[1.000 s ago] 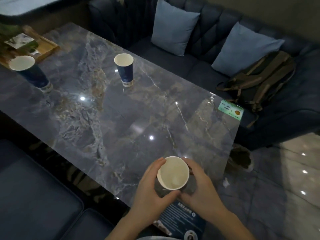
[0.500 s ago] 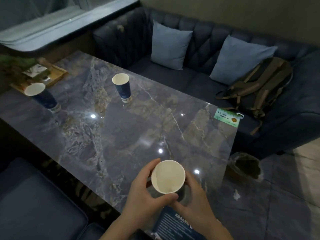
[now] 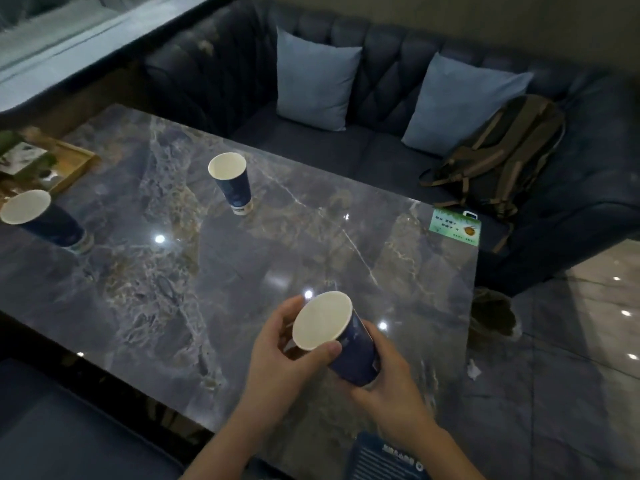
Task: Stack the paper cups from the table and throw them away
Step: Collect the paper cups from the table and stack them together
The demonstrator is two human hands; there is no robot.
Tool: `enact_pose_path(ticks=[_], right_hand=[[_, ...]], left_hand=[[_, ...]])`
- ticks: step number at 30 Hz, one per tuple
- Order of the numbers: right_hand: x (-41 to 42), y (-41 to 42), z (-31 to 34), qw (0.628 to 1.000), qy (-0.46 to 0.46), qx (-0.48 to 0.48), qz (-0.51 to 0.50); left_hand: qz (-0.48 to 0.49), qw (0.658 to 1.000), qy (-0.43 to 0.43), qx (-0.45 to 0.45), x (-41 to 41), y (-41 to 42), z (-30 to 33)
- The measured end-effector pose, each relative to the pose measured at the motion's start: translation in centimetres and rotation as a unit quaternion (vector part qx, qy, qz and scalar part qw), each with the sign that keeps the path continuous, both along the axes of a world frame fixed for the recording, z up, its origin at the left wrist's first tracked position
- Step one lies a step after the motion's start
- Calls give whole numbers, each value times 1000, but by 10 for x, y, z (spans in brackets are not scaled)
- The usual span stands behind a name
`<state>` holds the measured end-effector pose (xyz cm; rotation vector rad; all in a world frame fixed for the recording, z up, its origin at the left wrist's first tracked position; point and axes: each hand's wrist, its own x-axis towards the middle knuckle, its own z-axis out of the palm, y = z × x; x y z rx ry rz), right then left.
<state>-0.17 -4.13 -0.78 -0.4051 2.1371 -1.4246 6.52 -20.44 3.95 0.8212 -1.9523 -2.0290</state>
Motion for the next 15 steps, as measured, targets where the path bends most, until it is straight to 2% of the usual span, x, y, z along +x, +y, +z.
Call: enact_pose_path(ticks=[5,8,15], right_hand=[[-5,-60,-3,1000,-3,4,-9],[-6,-87,-2,996,68,55,5],[-18,-131,-11,991,102,82,3]], left_hand=[[-19,1000,-16,16,-5,-63,-5],[-27,999,-26,32,-8,-97,-8],[-32,998,-20,50,-25,-144,-6]])
